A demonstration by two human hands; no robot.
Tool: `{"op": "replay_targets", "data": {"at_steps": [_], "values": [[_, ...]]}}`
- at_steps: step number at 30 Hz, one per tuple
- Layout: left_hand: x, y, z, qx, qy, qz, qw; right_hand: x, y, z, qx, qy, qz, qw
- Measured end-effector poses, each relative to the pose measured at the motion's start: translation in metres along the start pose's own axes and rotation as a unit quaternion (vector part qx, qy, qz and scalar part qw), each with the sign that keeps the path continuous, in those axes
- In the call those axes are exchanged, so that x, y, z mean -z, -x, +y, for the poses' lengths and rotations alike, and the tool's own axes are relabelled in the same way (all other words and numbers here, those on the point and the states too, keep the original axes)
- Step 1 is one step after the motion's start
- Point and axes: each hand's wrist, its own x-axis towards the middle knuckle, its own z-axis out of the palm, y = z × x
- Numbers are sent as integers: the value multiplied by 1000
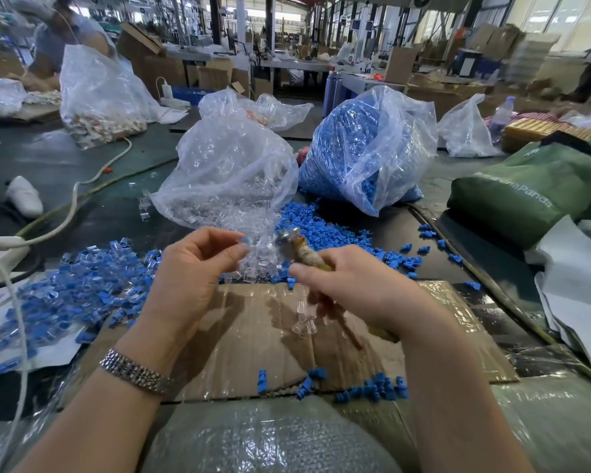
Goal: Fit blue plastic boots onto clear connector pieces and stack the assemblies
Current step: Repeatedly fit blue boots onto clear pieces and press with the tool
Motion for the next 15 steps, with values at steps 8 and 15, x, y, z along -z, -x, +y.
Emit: {"op": "replay_targets", "data": {"at_steps": [8, 15], "values": [[12, 2, -1, 4, -510, 156, 846, 18, -15, 51, -196, 206, 177, 942], [3, 2, -5, -66, -514, 115, 848, 7, -25, 50, -208, 298, 206, 908]]}}
